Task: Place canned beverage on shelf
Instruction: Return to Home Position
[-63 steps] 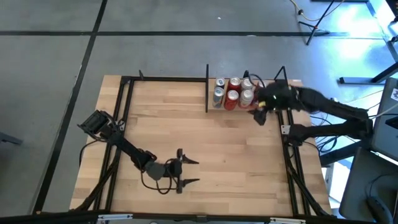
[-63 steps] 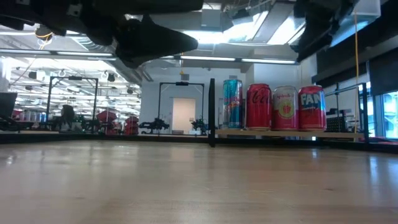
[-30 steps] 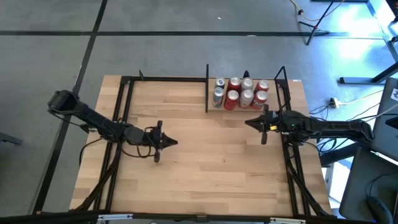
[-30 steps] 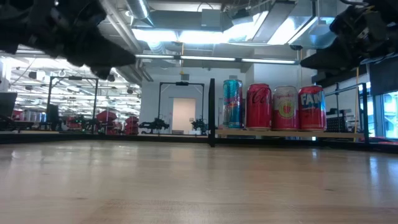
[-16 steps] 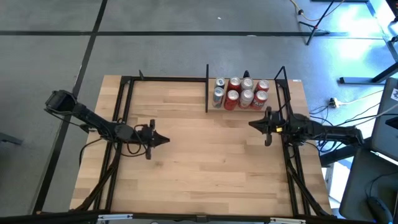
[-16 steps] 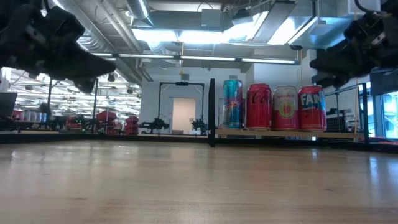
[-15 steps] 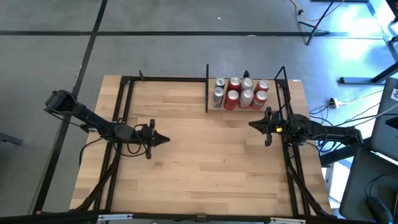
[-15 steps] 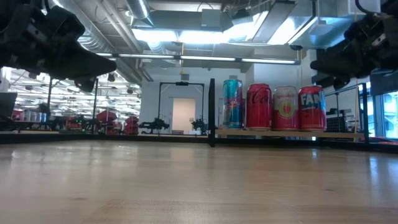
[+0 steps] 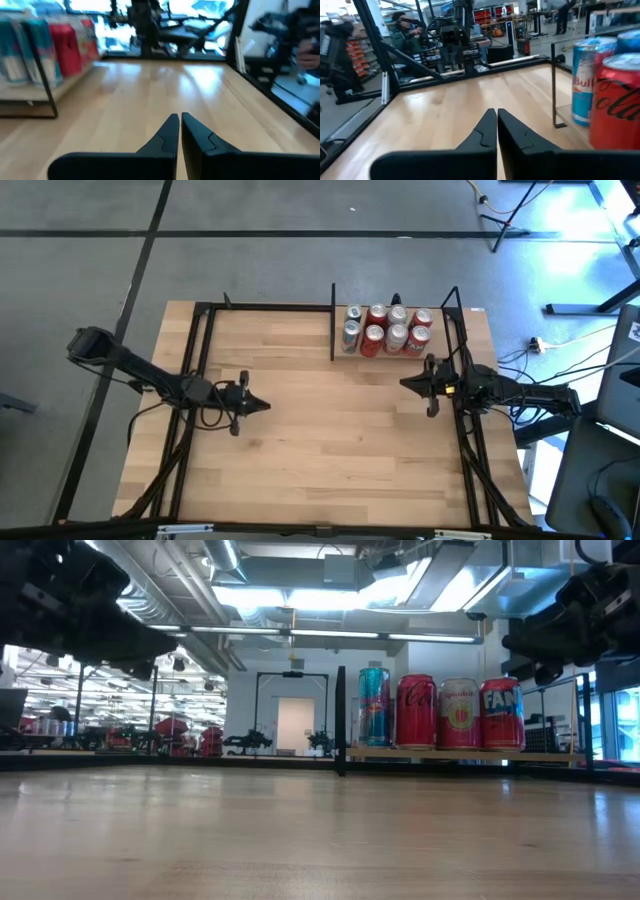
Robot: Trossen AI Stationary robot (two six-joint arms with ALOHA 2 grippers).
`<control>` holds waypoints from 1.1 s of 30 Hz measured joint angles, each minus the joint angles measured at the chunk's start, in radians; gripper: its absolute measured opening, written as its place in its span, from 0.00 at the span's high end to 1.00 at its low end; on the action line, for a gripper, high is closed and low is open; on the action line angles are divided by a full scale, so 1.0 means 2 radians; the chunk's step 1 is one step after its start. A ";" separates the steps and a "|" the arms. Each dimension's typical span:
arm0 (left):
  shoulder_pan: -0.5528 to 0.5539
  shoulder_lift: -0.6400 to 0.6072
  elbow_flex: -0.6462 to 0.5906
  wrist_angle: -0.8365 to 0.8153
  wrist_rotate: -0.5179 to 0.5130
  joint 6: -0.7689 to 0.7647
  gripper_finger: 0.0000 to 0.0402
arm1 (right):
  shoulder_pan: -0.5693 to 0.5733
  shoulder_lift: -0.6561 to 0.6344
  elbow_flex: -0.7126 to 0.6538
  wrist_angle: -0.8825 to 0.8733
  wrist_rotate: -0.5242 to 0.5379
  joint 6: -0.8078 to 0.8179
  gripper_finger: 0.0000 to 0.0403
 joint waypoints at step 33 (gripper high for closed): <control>0.176 -0.455 0.001 -0.404 0.130 0.012 0.99 | 0.001 0.001 0.000 -0.001 -0.003 0.013 0.99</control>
